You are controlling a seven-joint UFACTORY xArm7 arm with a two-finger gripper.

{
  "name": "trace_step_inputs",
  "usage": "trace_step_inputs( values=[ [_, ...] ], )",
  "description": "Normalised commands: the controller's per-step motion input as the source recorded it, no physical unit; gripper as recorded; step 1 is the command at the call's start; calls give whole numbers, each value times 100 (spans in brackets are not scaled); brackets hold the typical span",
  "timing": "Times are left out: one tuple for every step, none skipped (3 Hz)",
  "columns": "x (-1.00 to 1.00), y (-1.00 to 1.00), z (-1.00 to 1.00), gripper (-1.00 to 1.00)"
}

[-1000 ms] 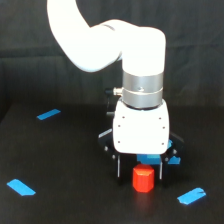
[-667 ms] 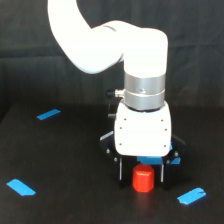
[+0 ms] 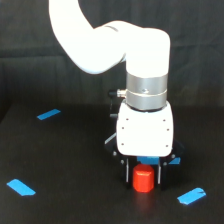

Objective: Pick up the red object from the table

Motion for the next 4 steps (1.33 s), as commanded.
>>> trace_step_inputs(
  values=[
    [7, 3, -30, -95],
    [4, 4, -28, -100],
    [-23, 22, 43, -100],
    [-25, 21, 25, -100]
  ],
)
